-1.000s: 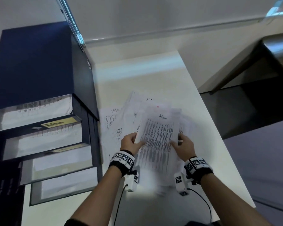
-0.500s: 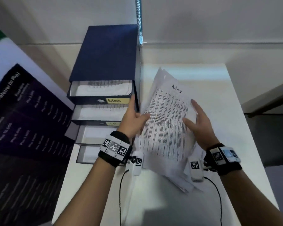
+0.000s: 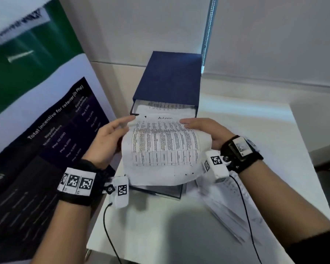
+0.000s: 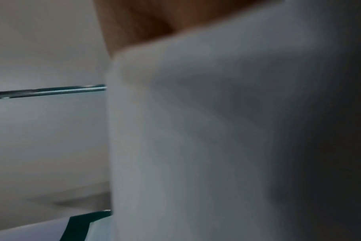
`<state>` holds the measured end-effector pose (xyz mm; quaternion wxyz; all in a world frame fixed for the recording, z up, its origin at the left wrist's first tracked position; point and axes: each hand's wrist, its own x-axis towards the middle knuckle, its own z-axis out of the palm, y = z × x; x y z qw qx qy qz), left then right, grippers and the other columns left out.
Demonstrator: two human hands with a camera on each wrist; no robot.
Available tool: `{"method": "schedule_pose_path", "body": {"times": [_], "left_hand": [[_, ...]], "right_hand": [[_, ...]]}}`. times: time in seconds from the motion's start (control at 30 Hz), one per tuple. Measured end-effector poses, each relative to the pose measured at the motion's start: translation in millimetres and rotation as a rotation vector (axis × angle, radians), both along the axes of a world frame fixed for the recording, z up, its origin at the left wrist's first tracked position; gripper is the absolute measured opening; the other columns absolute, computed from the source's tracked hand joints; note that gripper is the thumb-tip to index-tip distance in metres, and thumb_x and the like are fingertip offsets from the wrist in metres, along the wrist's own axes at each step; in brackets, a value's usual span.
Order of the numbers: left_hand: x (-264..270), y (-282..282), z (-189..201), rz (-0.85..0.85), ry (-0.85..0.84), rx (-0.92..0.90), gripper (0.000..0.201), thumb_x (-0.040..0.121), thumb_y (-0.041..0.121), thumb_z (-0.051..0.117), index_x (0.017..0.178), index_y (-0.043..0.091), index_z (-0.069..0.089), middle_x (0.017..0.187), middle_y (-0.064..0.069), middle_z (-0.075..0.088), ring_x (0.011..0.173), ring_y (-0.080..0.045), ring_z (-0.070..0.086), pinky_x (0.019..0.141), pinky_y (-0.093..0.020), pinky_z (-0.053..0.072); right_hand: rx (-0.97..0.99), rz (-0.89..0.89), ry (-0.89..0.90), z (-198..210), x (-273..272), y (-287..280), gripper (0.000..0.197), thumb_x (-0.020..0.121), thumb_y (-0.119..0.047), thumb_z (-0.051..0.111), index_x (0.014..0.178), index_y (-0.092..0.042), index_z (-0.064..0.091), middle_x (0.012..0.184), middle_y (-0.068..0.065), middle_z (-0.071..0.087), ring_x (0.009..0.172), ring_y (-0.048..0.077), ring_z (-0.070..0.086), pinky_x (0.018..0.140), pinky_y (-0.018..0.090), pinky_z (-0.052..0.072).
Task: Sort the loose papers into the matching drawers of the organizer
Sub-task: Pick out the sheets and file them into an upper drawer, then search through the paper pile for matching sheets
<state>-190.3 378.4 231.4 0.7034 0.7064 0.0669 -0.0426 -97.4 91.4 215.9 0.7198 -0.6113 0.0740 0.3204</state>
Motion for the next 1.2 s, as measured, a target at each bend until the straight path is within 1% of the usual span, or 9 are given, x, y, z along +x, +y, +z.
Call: {"method": "schedule_pose_path", "body": {"times": [0.13,0.33,0.47,0.57,0.67,0.9,1.0,1.1,1.2], "left_hand": [[9,3,-6,0.015,0.061,-0.011,0.030,0.099,0.019,0.056,0.128,0.018,0.064,0.121,-0.008,0.070,0.108,-0.019,0.066,0.087,-0.030,0.054],[58,-2,-41,0.164,0.021,0.188,0.023,0.086,0.016,0.074,0.104,0.031,0.074,0.118,0.000,0.071,0.110,-0.015,0.066,0.105,-0.039,0.048],[98,-10,-49,0.239,0.015,0.444,0.025,0.084,0.024,0.073,0.109,0.029,0.072,0.120,-0.001,0.067,0.112,-0.017,0.063,0.105,-0.034,0.046],[110,-22,-47,0.285,-0.204,0.805,0.021,0.086,0.026,0.068,0.107,0.029,0.073,0.118,-0.004,0.055,0.113,-0.024,0.054,0.105,-0.037,0.042],[115,-41,-49,0.114,-0.467,0.889,0.023,0.091,0.041,0.059,0.104,0.031,0.075,0.115,0.007,0.061,0.112,-0.016,0.055,0.104,-0.047,0.039],[133,-78,-77,-0.150,-0.289,1.214,0.046,0.103,0.045,0.029,0.100,0.026,0.071,0.099,0.009,0.072,0.099,-0.017,0.062,0.114,-0.047,0.017],[137,-106,-72,-0.092,-0.387,1.103,0.044,0.103,0.044,0.032,0.100,0.024,0.071,0.102,0.007,0.071,0.099,-0.016,0.061,0.111,-0.048,0.025],[126,-163,-59,-0.211,-0.608,0.803,0.032,0.101,0.037,0.045,0.104,0.021,0.072,0.100,0.010,0.068,0.096,-0.011,0.058,0.095,-0.035,0.041],[116,-230,-77,-0.482,-0.584,0.644,0.021,0.099,0.030,0.053,0.102,0.023,0.072,0.096,0.013,0.069,0.089,-0.003,0.057,0.084,-0.018,0.043]], "right_hand": [[-0.002,-0.057,0.085,3,15,17,0.023,0.097,-0.006,0.054,0.118,0.000,0.061,0.097,0.016,0.074,0.077,0.023,0.074,0.060,0.030,0.059],[-0.123,0.030,-0.021,0,20,12,0.039,0.094,-0.027,0.064,0.131,-0.016,0.057,0.130,0.016,0.062,0.099,0.021,0.063,0.072,0.032,0.057],[-0.127,0.125,-0.051,-8,15,-1,0.033,0.091,-0.002,0.064,0.123,-0.009,0.063,0.084,0.003,0.068,0.059,0.008,0.062,0.054,0.017,0.053],[-0.174,-0.046,-0.123,-7,36,10,0.022,0.089,0.005,0.064,0.111,0.006,0.066,0.081,0.009,0.066,0.057,0.007,0.063,0.057,0.015,0.055],[-0.111,-0.195,-0.062,-12,64,21,0.014,0.090,0.008,0.061,0.103,0.008,0.065,0.091,0.016,0.066,0.067,0.014,0.070,0.062,0.017,0.058],[0.041,-0.312,-0.115,-30,47,-33,0.018,0.098,-0.004,0.054,0.113,-0.005,0.065,0.092,0.013,0.073,0.066,0.015,0.068,0.063,0.020,0.058],[-0.387,-0.484,-0.131,-87,19,-112,0.022,0.095,-0.003,0.056,0.115,0.000,0.067,0.092,0.014,0.071,0.072,0.020,0.067,0.070,0.028,0.058],[-1.198,-0.062,-0.009,-168,-16,-186,0.048,0.095,-0.029,0.055,0.140,-0.012,0.049,0.137,0.015,0.054,0.118,0.033,0.056,0.100,0.041,0.047],[-1.429,0.298,-0.010,-224,-58,-213,0.057,0.093,-0.037,0.047,0.144,-0.023,0.024,0.155,0.018,0.018,0.130,0.041,0.037,0.099,0.054,0.045]]}}
